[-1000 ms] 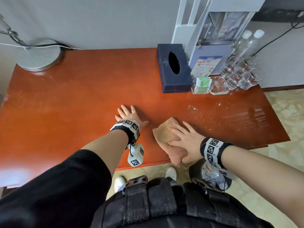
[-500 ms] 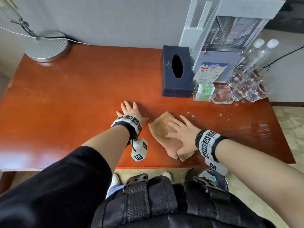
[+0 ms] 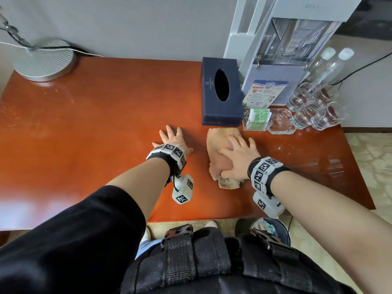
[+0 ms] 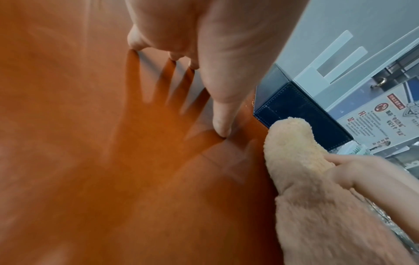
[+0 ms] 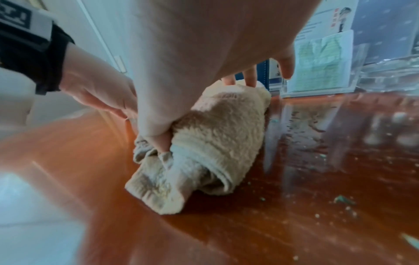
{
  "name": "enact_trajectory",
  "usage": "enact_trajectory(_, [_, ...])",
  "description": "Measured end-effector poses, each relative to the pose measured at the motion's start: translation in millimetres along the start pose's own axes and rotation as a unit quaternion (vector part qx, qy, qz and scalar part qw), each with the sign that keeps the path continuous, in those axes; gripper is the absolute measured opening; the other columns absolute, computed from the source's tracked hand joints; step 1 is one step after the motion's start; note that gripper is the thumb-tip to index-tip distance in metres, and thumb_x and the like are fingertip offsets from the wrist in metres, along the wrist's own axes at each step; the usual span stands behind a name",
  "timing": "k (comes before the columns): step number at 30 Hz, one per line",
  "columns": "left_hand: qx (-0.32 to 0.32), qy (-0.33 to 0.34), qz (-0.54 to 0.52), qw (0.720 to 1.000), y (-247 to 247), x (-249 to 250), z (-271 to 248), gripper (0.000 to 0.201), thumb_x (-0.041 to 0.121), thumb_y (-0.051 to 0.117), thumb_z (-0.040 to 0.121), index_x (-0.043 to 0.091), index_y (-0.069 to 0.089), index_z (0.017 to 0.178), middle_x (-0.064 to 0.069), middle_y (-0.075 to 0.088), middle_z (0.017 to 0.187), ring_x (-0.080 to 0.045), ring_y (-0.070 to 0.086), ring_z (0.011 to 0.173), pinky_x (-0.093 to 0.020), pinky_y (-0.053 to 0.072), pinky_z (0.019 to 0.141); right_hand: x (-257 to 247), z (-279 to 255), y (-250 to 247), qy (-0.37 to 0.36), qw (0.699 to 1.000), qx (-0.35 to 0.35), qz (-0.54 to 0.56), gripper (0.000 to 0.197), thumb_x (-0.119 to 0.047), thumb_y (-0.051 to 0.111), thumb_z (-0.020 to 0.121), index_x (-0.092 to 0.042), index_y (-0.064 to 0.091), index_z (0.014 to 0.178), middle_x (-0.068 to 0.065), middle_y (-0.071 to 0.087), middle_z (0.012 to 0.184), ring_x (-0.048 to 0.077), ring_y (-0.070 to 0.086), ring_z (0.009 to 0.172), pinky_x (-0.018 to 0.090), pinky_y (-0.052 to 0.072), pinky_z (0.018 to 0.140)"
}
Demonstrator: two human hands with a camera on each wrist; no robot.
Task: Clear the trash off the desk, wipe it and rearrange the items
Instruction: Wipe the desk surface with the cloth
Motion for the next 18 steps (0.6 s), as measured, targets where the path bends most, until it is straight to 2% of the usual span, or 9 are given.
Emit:
enact_trajectory(5, [-0.010,0.010,0.015,1.000,4,1,-1,0.100,0.052,0.063,0.082,0.024,-0.004,0.151,-0.009,-0.019,0.157,-0.034,-0.015,0.144,-0.065,0.008,0.111,1,-3,2,0.101,0.994,-0.001,0.044,0.077,-0.071,0.047,0.074,-0.038,0.027,0.141,0.014,0.012,0.154,0.039,0.013,0.138,0.058,0.019,0.107])
enact_trajectory(9, [-0.017,0.026,0.026,0.999,8,-3,-3,0.103,0.053,0.065,0.080,0.026,-0.004,0.150,-0.008,-0.020,0.156,-0.033,-0.016,0.144,-0.066,0.007,0.111,-2,-9,4,0.157,0.984,0.008,0.080,0.075,-0.073,0.046,0.073,-0.035,0.034,0.136,0.015,0.027,0.142,0.037,0.027,0.127,0.053,0.028,0.102])
enact_trajectory(13, [-0.028,0.043,0.040,0.998,12,-5,-8,0.104,0.053,0.066,0.079,0.027,-0.005,0.150,-0.007,-0.022,0.156,-0.032,-0.018,0.144,-0.067,0.007,0.110,-8,-15,6,0.187,0.976,0.005,0.109,0.073,-0.074,0.047,0.071,-0.033,0.038,0.130,0.015,0.031,0.137,0.037,0.030,0.122,0.052,0.030,0.101])
enact_trajectory(18, [-0.053,0.069,0.072,0.994,19,-11,-19,0.109,0.055,0.067,0.077,0.027,-0.009,0.150,-0.007,-0.026,0.155,-0.033,-0.020,0.143,-0.069,0.008,0.108,-19,-28,11,0.194,0.975,-0.019,0.103,0.078,-0.075,0.046,0.073,-0.035,0.031,0.138,0.016,0.028,0.139,0.037,0.029,0.123,0.052,0.029,0.101])
Point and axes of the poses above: each hand's wrist, its own z-axis towards the middle knuckle, its own y-axis out of the palm, x = y × z, the point moved 3 cm from there along z, towards the middle knuckle
